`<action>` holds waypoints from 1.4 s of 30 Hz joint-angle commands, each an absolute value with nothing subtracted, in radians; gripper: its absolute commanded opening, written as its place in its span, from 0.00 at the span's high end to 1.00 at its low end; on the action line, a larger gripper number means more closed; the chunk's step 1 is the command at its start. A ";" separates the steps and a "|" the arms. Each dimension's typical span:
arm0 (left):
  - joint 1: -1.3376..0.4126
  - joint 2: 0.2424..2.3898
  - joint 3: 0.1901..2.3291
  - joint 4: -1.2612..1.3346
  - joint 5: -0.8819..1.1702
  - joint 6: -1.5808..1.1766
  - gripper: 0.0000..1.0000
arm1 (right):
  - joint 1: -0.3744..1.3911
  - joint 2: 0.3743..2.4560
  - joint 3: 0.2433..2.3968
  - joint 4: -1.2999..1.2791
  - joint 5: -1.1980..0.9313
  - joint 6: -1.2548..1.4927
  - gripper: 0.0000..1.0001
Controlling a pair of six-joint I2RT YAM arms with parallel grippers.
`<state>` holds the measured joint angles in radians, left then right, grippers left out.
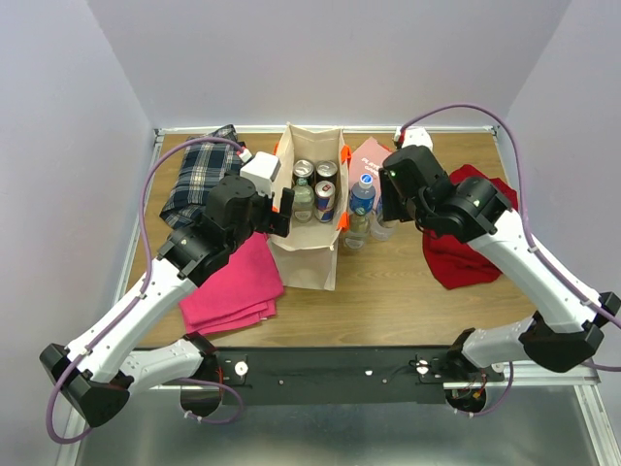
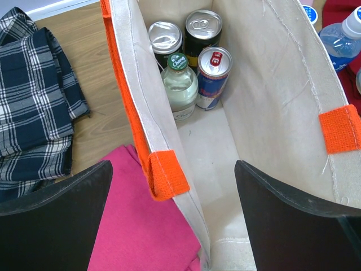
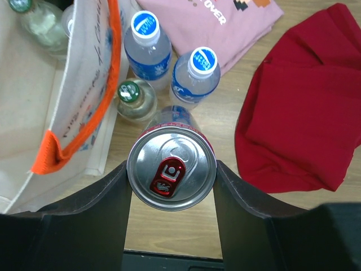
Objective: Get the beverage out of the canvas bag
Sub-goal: Place the drink at the center of the board.
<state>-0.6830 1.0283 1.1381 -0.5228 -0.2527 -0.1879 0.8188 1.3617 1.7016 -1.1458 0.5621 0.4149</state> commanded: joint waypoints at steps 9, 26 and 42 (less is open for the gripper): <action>-0.689 1.039 1.166 -0.494 -0.219 -0.204 0.01 | 0.824 1.336 1.539 -1.025 0.584 0.474 0.99; -0.689 1.031 1.157 -0.491 -0.221 -0.206 0.01 | 0.727 1.327 1.356 -0.847 0.517 0.479 0.99; -0.689 1.023 1.140 -0.489 -0.230 -0.204 0.01 | 0.655 1.328 1.203 -0.673 0.439 0.448 0.99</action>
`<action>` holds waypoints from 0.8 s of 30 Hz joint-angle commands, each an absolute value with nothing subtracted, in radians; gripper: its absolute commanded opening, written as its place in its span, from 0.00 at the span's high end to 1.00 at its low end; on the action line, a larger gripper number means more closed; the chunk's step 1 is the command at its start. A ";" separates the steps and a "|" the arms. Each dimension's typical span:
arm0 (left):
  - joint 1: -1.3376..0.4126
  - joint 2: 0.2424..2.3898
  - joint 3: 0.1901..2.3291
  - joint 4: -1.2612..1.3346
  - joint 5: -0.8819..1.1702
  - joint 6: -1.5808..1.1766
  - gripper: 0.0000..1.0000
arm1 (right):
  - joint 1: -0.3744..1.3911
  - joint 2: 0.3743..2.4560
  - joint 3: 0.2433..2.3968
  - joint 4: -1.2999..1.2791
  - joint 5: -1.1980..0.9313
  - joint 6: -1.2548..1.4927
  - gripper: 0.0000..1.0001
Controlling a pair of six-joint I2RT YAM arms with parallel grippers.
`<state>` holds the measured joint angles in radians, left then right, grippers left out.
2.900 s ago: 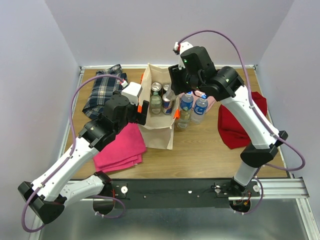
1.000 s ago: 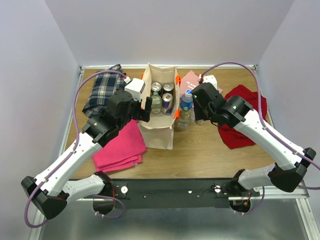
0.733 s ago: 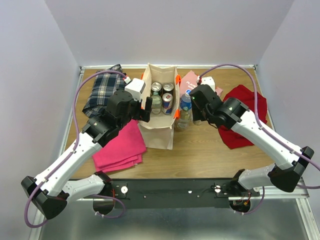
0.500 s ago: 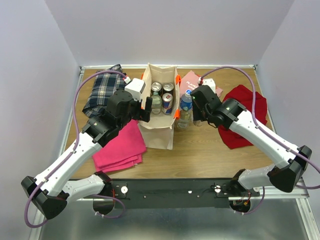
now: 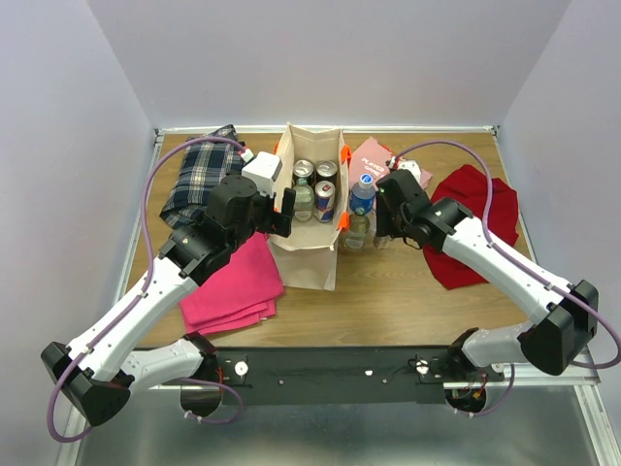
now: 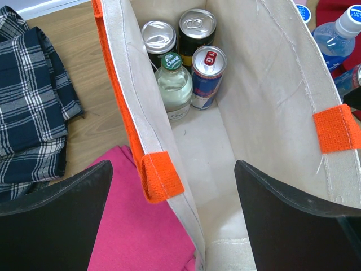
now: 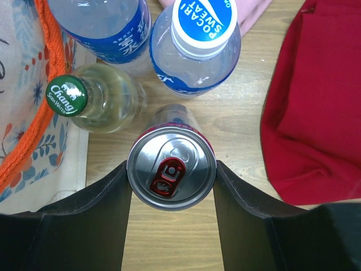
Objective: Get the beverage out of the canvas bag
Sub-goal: Place the drink at the center of the board.
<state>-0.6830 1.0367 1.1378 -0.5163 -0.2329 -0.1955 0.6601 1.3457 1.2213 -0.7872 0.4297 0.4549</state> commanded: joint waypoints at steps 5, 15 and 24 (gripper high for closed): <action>-0.689 1.019 1.132 -0.491 -0.235 -0.204 0.01 | 0.655 1.335 1.180 -0.643 0.476 0.449 0.99; -0.689 1.011 1.126 -0.491 -0.241 -0.204 0.01 | 0.655 1.336 1.112 -0.571 0.491 0.448 0.99; -0.689 1.011 1.124 -0.492 -0.242 -0.202 0.01 | 0.655 1.399 1.112 -0.551 0.511 0.446 0.99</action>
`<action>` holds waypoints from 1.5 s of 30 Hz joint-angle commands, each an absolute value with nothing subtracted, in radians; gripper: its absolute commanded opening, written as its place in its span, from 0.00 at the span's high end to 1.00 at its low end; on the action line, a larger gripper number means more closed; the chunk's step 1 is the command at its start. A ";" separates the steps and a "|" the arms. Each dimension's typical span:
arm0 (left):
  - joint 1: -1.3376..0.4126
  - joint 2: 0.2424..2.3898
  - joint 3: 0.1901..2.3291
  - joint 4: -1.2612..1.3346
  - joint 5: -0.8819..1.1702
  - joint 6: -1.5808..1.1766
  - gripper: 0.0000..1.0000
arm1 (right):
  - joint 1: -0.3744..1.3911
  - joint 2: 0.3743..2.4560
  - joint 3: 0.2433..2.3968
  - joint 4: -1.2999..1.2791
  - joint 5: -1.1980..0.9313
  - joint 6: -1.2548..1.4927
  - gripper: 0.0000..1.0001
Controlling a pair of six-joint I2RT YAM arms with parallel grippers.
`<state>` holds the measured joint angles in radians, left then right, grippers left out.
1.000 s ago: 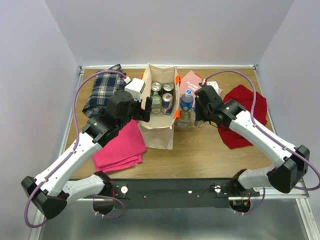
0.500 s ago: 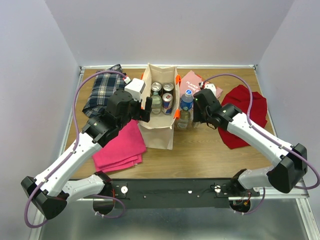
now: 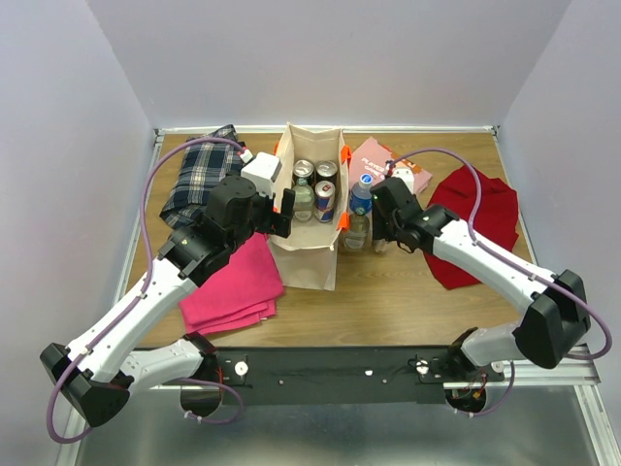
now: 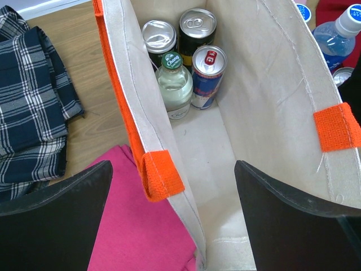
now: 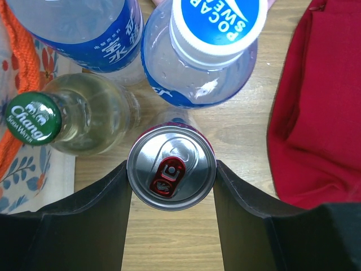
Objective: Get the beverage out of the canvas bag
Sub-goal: Place the drink at the center of the board.
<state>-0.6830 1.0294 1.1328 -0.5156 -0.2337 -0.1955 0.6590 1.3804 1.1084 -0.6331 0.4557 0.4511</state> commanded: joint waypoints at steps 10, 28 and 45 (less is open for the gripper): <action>-0.689 1.014 1.129 -0.492 -0.241 -0.203 0.01 | 0.655 1.453 1.132 -0.525 0.500 0.416 0.99; -0.689 1.015 1.138 -0.495 -0.236 -0.198 0.01 | 0.655 1.430 1.094 -0.471 0.540 0.454 0.99; -0.689 1.012 1.132 -0.495 -0.236 -0.198 0.01 | 0.653 1.402 1.052 -0.460 0.560 0.486 0.63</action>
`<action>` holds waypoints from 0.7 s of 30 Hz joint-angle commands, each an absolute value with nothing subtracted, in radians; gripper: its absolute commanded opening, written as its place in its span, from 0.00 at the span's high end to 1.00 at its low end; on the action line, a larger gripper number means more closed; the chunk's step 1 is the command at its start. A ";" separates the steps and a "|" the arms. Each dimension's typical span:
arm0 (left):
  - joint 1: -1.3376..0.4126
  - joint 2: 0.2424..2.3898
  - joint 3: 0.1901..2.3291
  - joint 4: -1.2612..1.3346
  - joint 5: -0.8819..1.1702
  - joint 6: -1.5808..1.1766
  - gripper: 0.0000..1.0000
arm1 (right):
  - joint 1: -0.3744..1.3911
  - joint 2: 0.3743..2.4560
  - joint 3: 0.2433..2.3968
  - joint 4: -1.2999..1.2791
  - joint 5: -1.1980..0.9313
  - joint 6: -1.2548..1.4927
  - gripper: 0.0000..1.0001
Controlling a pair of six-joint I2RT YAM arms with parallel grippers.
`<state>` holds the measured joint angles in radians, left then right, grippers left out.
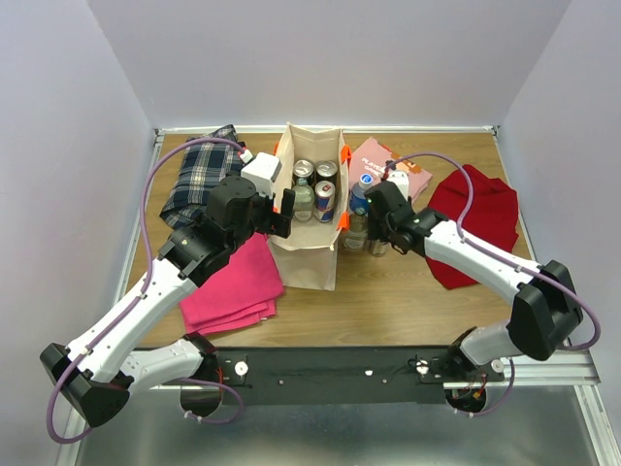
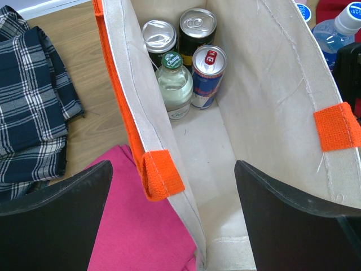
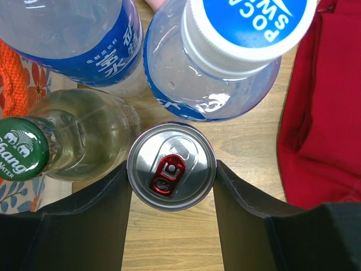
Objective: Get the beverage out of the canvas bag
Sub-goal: Place the drink at the center of the board.
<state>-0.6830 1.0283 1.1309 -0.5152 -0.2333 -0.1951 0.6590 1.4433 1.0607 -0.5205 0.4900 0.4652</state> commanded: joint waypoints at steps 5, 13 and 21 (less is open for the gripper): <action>-0.689 1.012 1.129 -0.497 -0.238 -0.196 0.01 | 0.655 1.393 1.043 -0.459 0.557 0.491 0.25; -0.689 1.012 1.124 -0.491 -0.233 -0.199 0.01 | 0.655 1.370 1.063 -0.494 0.552 0.488 0.18; -0.689 1.022 1.126 -0.488 -0.229 -0.199 0.01 | 0.653 1.310 1.112 -0.531 0.528 0.489 0.14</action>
